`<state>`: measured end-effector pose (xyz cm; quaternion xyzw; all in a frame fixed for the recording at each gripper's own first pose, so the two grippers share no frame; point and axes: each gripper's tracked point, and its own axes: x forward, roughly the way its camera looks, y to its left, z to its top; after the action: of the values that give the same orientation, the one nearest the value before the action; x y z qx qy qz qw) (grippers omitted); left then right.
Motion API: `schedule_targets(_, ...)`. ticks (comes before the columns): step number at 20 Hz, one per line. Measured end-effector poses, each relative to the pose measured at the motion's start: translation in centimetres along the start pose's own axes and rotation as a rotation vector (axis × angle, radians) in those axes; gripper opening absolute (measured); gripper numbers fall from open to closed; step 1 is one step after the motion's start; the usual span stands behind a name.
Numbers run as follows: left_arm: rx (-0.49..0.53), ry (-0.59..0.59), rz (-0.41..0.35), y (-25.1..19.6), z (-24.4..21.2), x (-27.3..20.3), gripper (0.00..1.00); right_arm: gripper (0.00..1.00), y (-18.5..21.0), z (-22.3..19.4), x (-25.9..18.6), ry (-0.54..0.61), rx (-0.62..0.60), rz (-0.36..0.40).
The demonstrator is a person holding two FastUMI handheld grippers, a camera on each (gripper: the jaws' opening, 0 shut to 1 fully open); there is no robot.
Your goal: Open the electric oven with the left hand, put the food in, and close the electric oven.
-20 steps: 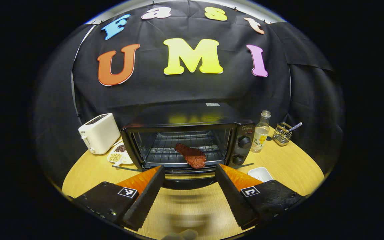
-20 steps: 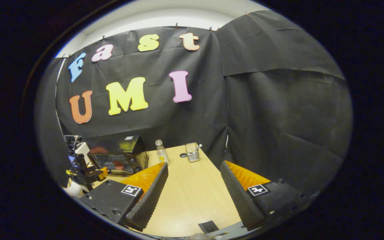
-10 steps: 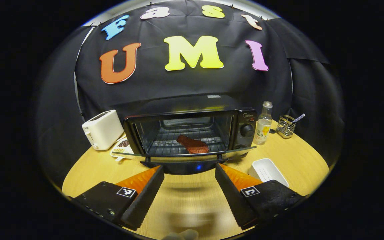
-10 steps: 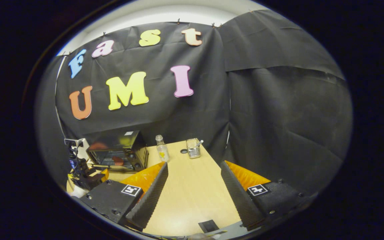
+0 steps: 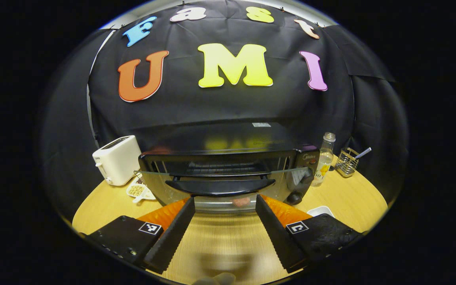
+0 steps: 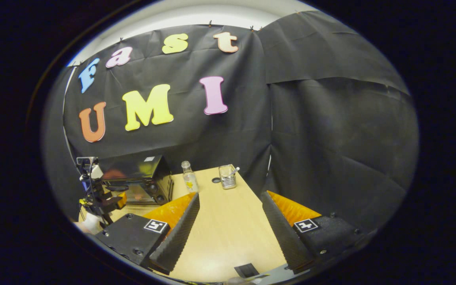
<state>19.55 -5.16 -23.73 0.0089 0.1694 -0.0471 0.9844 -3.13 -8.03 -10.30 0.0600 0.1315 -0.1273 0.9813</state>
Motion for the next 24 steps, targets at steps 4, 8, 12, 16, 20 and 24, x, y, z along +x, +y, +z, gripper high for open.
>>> schedule_targets(4,0.002,-0.015,-0.008,-0.5,1.3,0.6,0.98,1.00,0.4,0.0,0.1,0.004,0.010,0.006)
schedule_targets(8,-0.029,-0.011,-0.048,-1.7,1.2,-1.9,0.98,1.00,1.1,1.1,-0.8,-0.036,-0.016,0.029)
schedule_targets(12,-0.039,-0.087,-0.076,-2.8,4.9,-7.8,0.98,1.00,1.4,3.0,-2.9,-0.105,-0.054,0.069)
schedule_targets(16,-0.038,-0.207,-0.065,-3.4,9.5,-16.3,0.97,1.00,0.9,3.5,-5.4,-0.155,-0.109,0.141)
schedule_targets(20,-0.053,-0.293,-0.008,-3.6,11.7,-26.2,0.97,0.97,-0.4,3.0,-7.9,-0.181,-0.100,0.228)
schedule_targets(24,-0.047,-0.330,0.057,-3.0,10.9,-34.1,0.96,0.97,-2.0,1.8,-9.9,-0.207,-0.109,0.277)
